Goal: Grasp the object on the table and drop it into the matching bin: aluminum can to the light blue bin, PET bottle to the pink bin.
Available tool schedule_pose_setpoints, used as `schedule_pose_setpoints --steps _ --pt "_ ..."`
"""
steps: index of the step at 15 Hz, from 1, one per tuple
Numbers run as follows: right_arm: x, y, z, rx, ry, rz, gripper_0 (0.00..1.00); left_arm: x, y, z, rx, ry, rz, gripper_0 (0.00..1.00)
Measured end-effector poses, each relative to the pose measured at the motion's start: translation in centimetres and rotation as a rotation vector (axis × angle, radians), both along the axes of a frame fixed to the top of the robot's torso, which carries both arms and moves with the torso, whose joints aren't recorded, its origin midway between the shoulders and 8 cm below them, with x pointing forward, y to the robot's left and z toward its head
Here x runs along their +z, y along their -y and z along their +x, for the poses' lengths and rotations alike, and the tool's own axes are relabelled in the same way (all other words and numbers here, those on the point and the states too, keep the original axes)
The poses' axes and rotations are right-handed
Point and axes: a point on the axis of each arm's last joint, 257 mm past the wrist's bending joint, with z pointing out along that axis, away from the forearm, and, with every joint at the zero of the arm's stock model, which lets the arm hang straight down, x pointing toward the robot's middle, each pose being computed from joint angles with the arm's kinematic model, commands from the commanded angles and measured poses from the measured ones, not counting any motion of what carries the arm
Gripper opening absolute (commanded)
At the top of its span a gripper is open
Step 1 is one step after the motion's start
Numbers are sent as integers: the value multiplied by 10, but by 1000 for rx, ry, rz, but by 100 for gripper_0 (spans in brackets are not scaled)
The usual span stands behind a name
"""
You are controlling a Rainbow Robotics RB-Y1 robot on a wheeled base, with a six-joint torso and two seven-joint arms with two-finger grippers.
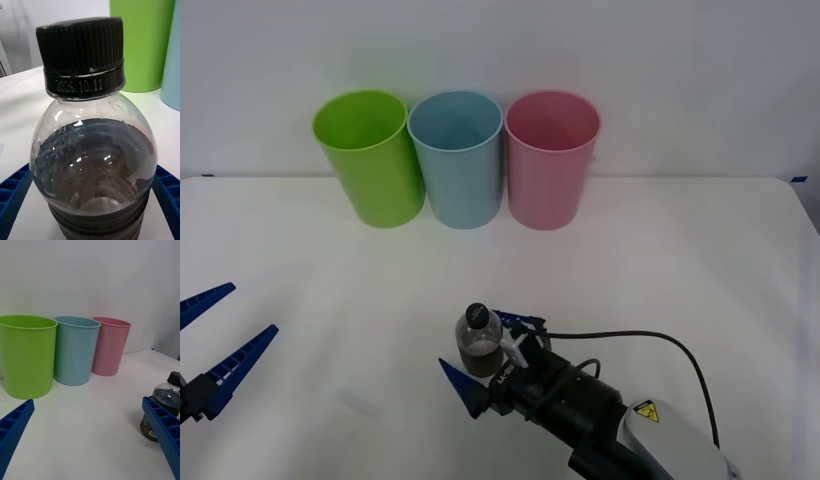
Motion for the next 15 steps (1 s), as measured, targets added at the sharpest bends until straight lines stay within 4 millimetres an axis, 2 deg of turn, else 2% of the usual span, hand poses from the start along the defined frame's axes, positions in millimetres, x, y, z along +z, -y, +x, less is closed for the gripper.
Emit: schedule_pose_setpoints --steps 1,10,15 --pt "0 0 0 0 0 0 0 0 0 0 0 0 0 100" --pt "0 1 2 -7 1 -1 0 0 0 0 0 0 0 100" --pt "16 7 11 -30 21 18 0 0 0 0 0 0 0 100"
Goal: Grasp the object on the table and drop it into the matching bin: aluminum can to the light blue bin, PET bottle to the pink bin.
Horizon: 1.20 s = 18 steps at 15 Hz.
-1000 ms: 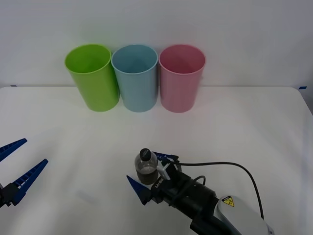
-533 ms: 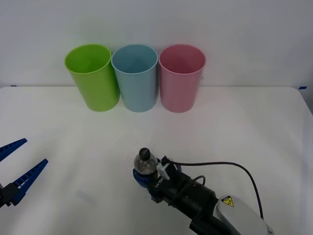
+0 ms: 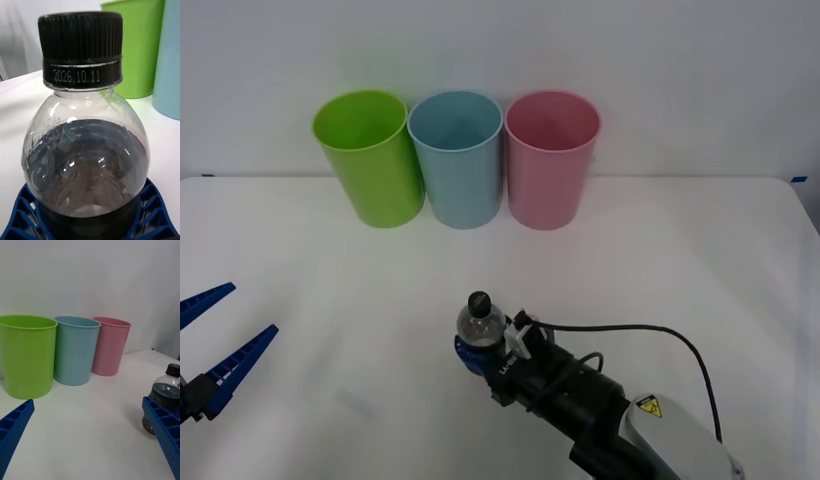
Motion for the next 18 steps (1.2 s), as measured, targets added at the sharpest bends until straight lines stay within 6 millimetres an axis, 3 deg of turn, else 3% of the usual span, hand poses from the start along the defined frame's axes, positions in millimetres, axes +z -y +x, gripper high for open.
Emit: schedule_pose_setpoints --steps 4,11,18 --pt "27 20 12 -41 42 13 0 0 0 0 0 0 0 100" --pt "97 69 30 -79 125 70 0 0 0 0 0 0 0 100" --pt "162 111 33 -73 111 168 0 0 0 0 0 0 0 100"
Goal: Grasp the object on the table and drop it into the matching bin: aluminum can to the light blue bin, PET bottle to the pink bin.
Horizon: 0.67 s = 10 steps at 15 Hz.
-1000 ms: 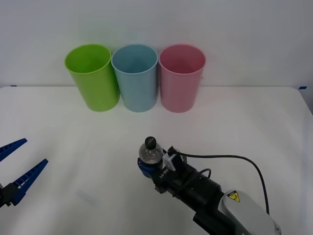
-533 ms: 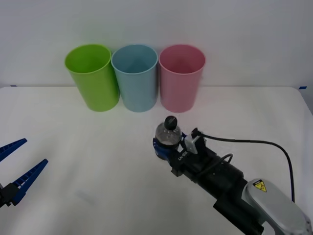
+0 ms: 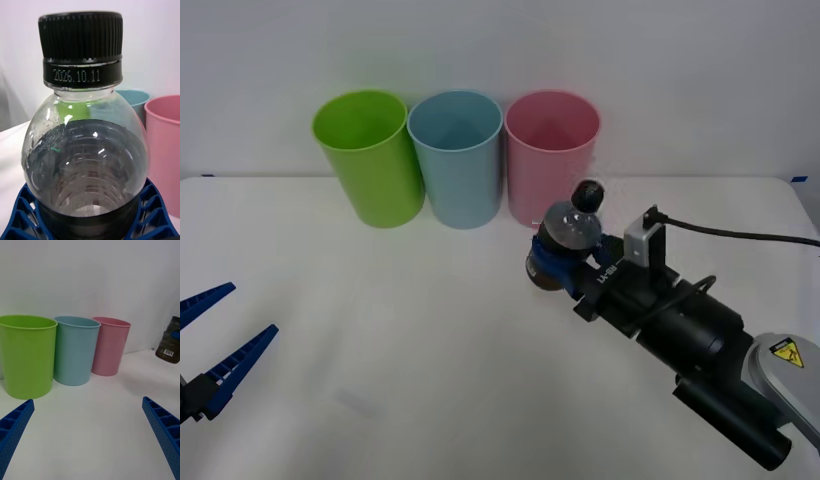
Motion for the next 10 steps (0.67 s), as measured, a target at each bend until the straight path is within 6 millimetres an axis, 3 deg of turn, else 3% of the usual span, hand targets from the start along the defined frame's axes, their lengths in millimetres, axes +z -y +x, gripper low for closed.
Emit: schedule_pose_setpoints --steps 10 --pt "81 38 7 65 51 -7 0 0 0 0 0 0 0 100"
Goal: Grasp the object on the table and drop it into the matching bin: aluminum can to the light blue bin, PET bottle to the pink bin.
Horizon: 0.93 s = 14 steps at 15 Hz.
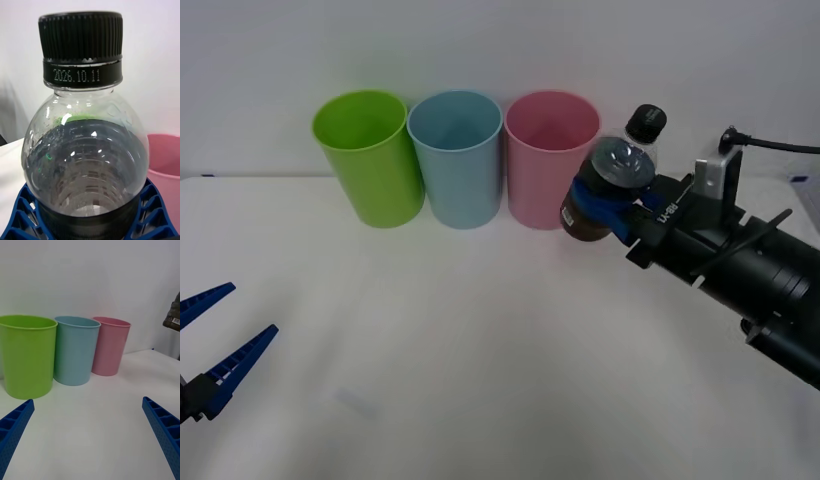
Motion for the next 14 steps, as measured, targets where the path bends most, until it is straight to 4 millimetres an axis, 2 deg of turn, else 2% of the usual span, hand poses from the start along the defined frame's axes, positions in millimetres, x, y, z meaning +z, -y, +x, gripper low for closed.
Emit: schedule_pose_setpoints --steps 4,8,14 --pt "24 13 16 1 -2 16 0 0 0 0 0 0 0 100" --pt "34 24 48 -35 2 27 0 0 0 0 0 0 0 100" --pt "40 8 87 -38 -1 52 0 0 0 0 0 0 0 100"
